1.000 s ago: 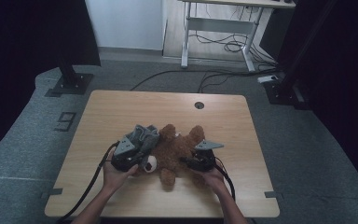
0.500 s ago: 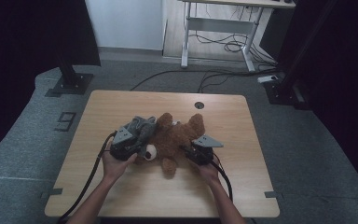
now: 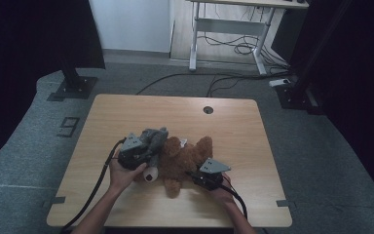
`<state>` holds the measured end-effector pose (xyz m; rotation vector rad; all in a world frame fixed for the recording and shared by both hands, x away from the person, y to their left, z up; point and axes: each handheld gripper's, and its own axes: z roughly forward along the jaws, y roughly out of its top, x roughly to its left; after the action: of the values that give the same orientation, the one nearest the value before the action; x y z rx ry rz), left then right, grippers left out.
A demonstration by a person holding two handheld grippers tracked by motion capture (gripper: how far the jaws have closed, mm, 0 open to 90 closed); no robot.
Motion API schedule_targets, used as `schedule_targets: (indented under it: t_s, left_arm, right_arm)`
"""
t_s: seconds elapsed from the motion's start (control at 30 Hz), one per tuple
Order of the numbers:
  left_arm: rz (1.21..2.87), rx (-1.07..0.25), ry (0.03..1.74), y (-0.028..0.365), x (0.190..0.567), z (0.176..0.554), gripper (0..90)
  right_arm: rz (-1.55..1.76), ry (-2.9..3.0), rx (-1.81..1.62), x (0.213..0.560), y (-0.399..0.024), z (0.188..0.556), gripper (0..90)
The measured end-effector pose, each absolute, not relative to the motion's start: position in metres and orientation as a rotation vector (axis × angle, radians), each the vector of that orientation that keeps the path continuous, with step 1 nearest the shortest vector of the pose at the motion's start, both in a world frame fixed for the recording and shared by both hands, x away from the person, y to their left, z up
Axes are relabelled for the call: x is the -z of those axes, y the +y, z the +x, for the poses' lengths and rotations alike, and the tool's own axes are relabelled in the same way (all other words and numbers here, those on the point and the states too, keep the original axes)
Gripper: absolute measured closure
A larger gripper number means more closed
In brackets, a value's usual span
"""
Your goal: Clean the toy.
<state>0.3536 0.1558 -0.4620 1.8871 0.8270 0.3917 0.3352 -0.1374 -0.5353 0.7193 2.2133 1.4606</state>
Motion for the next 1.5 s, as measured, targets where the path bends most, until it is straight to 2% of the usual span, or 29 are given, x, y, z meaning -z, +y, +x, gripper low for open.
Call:
schedule_targets:
  t_s: [0.17, 0.33, 0.63, 0.73, 0.83, 0.93, 0.97, 1.03, 1.17, 1.37, 1.5]
  left_arm:
    - [1.962, -0.382, 0.796, 0.143, 0.472, 0.344, 77.5]
    - [1.963, -0.377, 0.787, 0.143, 0.477, 0.338, 78.1]
    - [1.944, -0.368, 0.781, 0.145, 0.487, 0.328, 78.8]
    - [1.947, -0.365, 0.778, 0.145, 0.488, 0.325, 78.8]
    - [1.946, -0.370, 0.780, 0.147, 0.490, 0.323, 78.8]
    - [1.940, -0.376, 0.775, 0.148, 0.490, 0.323, 78.7]
    - [1.938, -0.381, 0.773, 0.148, 0.490, 0.323, 78.7]
    - [1.927, -0.413, 0.763, 0.147, 0.490, 0.323, 78.4]
    - [1.882, -0.420, 0.779, 0.148, 0.486, 0.333, 77.9]
    - [1.843, -0.417, 0.797, 0.145, 0.471, 0.357, 77.4]
    - [1.849, -0.418, 0.769, 0.143, 0.464, 0.353, 77.2]
  right_arm:
    - [0.766, 2.223, -1.473, 0.536, -0.144, 0.333, 61.2]
    - [0.800, 2.249, -1.493, 0.536, -0.147, 0.334, 53.0]
    - [0.960, 2.324, -1.569, 0.522, -0.151, 0.346, 16.2]
    - [0.992, 2.397, -1.512, 0.518, -0.140, 0.359, 10.6]
    - [0.990, 2.391, -1.449, 0.522, -0.131, 0.360, 23.4]
    - [0.952, 2.354, -1.443, 0.525, -0.129, 0.355, 48.7]
    - [0.946, 2.332, -1.448, 0.526, -0.130, 0.353, 54.6]
    - [0.940, 2.289, -1.467, 0.527, -0.130, 0.349, 60.4]
    - [0.962, 2.191, -1.482, 0.526, -0.128, 0.349, 65.4]
    - [0.905, 2.072, -1.488, 0.516, -0.132, 0.367, 66.0]
    - [0.796, 2.058, -1.481, 0.515, -0.138, 0.362, 66.0]
